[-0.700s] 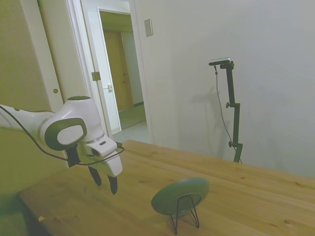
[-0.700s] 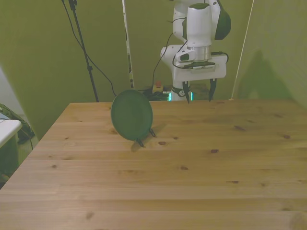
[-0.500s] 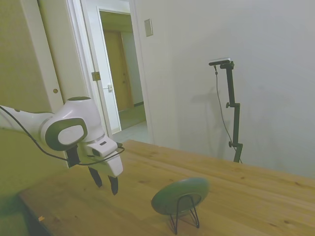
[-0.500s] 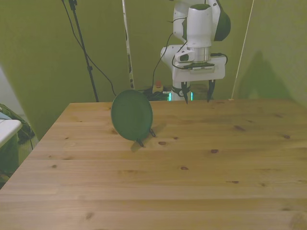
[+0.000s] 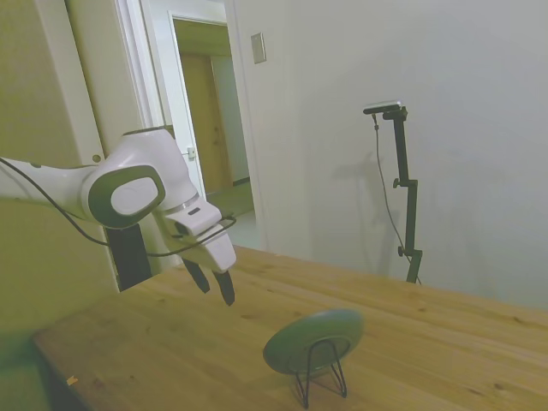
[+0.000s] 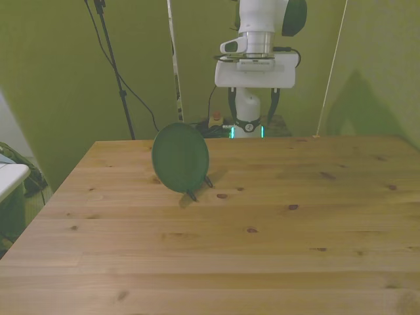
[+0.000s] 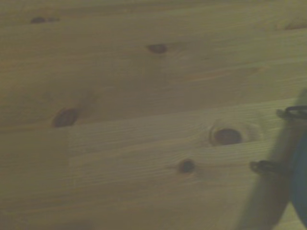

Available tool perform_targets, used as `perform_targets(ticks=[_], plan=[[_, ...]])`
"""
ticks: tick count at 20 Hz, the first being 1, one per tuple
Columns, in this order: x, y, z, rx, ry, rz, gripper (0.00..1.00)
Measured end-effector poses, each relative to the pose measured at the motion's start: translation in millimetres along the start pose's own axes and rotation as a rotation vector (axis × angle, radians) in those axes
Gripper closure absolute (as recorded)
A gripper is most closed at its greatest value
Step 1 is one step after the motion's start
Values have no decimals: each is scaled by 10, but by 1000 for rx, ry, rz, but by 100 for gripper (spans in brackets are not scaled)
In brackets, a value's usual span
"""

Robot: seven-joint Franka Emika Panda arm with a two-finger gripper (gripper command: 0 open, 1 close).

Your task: Unload the plate

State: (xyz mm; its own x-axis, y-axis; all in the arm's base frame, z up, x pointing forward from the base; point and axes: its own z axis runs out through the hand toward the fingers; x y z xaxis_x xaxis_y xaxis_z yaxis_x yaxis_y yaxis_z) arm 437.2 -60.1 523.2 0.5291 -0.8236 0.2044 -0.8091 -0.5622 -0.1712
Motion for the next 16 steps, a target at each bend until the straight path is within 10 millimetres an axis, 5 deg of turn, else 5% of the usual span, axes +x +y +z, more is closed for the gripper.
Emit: perform_targets(ticks=[8, 16], plan=[[619, 370, -513, -72, 38, 147, 0], [1249, 792, -454, -139, 30, 266, 0]])
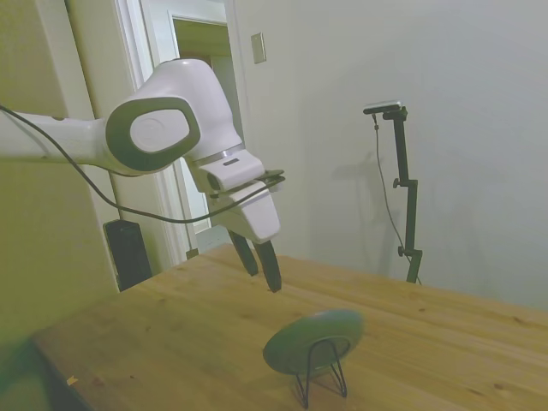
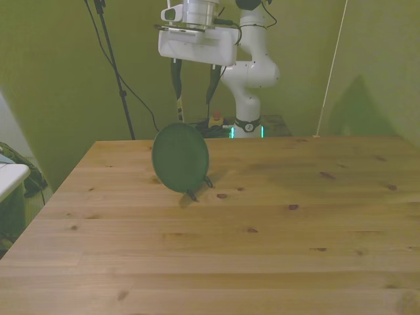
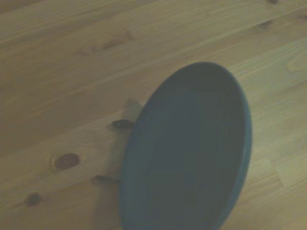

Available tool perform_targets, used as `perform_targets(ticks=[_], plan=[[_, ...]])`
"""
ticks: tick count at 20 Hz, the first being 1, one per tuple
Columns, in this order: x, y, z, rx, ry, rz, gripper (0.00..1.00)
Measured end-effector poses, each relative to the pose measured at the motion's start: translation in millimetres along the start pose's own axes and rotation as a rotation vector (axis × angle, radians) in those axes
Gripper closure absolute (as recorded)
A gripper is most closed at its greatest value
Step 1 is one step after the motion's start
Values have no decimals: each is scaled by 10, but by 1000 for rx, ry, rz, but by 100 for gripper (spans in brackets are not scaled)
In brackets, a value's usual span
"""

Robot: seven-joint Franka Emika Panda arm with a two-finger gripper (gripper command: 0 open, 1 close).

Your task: Unload the plate

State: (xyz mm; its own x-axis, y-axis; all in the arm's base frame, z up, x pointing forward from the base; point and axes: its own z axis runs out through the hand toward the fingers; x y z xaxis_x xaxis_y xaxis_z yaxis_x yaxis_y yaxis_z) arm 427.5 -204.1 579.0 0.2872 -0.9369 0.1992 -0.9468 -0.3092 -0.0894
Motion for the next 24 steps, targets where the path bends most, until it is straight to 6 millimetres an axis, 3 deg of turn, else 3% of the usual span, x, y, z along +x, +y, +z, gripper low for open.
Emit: perform_targets(ticks=[6, 11, 17, 24], plan=[[269, -5, 189, -35, -20, 31, 0], [335, -128, 178, -42, -17, 2, 0], [574, -378, 287, -123, -26, -1, 0], [356, -575, 338, -238, -68, -59, 0]])
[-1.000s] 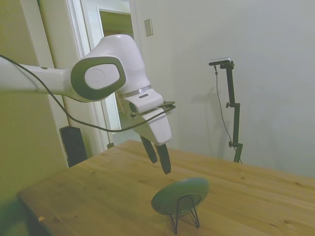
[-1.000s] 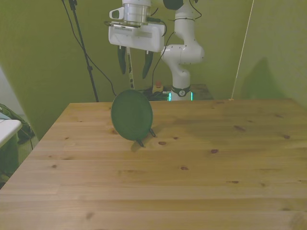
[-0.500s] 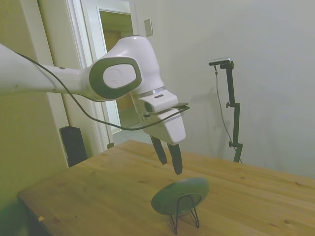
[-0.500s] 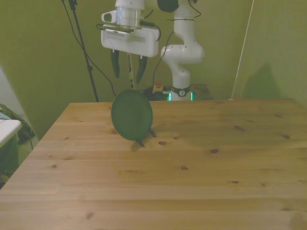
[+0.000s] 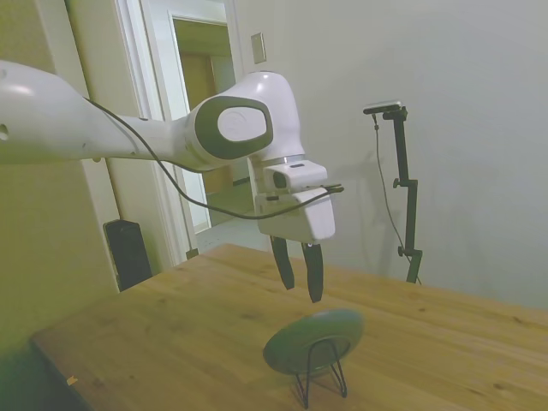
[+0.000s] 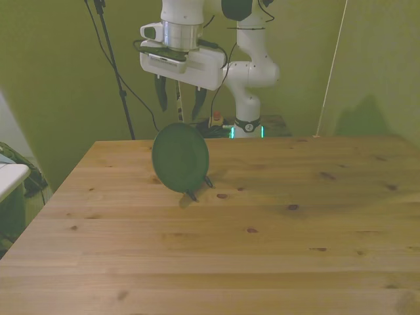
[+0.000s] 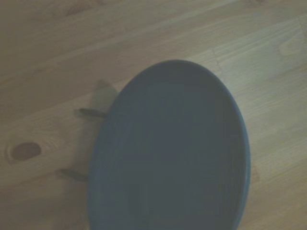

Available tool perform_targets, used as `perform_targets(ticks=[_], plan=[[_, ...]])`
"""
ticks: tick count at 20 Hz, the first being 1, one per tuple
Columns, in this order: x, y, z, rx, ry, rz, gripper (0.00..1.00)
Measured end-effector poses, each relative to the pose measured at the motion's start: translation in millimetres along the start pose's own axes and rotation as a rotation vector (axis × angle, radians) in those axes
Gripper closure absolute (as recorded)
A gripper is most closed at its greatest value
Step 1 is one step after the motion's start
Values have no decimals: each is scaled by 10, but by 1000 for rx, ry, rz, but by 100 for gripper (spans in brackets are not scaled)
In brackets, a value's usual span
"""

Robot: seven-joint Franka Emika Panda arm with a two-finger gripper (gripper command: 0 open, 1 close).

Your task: Unload the plate

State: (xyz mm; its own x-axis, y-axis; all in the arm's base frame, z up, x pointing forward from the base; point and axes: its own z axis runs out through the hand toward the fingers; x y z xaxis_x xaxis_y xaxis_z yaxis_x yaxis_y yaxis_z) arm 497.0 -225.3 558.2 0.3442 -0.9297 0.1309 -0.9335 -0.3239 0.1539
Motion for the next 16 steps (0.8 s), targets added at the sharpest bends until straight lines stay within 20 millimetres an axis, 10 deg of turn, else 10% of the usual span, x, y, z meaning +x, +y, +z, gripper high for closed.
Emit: perform_targets(ticks=[16], plan=[[-47, -143, 321, -109, 134, -88, 0]])
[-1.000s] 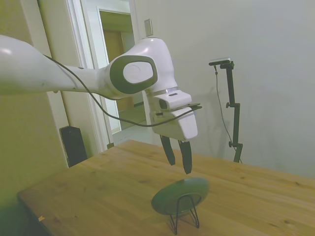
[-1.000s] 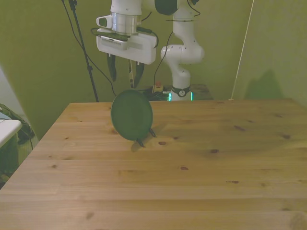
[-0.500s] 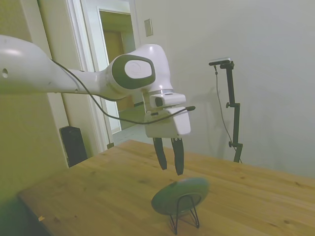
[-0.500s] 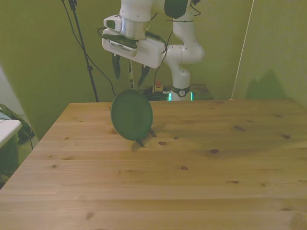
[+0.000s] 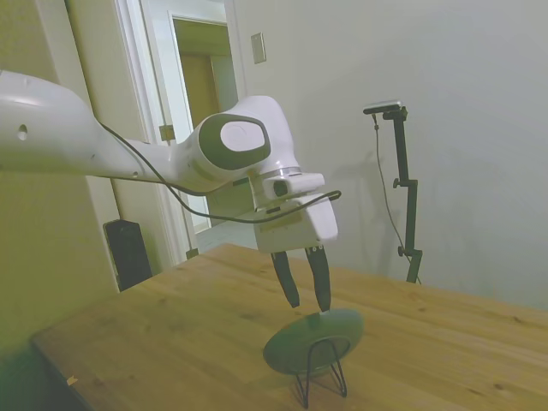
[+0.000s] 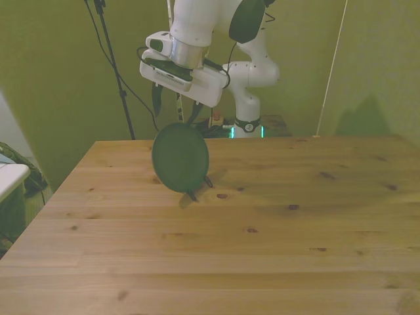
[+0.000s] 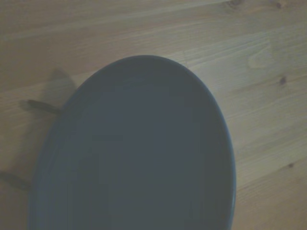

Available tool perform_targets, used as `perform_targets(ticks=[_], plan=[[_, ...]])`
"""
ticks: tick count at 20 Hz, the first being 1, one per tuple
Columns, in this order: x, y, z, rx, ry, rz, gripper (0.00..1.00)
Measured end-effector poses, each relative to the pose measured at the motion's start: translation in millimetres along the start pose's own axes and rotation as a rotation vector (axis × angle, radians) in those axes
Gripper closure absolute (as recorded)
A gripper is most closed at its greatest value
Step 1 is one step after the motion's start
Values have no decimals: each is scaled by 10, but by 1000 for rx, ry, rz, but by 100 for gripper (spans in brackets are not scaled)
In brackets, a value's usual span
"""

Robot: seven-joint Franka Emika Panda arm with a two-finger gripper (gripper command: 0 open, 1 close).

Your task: Unload the plate

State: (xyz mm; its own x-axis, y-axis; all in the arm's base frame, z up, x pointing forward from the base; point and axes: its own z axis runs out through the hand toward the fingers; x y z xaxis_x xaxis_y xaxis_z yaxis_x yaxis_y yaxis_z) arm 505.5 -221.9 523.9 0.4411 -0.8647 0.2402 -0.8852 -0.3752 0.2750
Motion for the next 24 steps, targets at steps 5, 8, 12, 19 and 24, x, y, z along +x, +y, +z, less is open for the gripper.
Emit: perform_targets(ticks=[5, 8, 12, 19, 24], plan=[[-26, -5, 77, -9, 15, 0, 0], [-43, -8, 123, -18, 17, 5, 100], [-35, -21, 128, -9, 31, 10, 100], [-30, -26, 156, -14, 49, 8, 100], [-29, -31, 199, -8, 55, 12, 100]])
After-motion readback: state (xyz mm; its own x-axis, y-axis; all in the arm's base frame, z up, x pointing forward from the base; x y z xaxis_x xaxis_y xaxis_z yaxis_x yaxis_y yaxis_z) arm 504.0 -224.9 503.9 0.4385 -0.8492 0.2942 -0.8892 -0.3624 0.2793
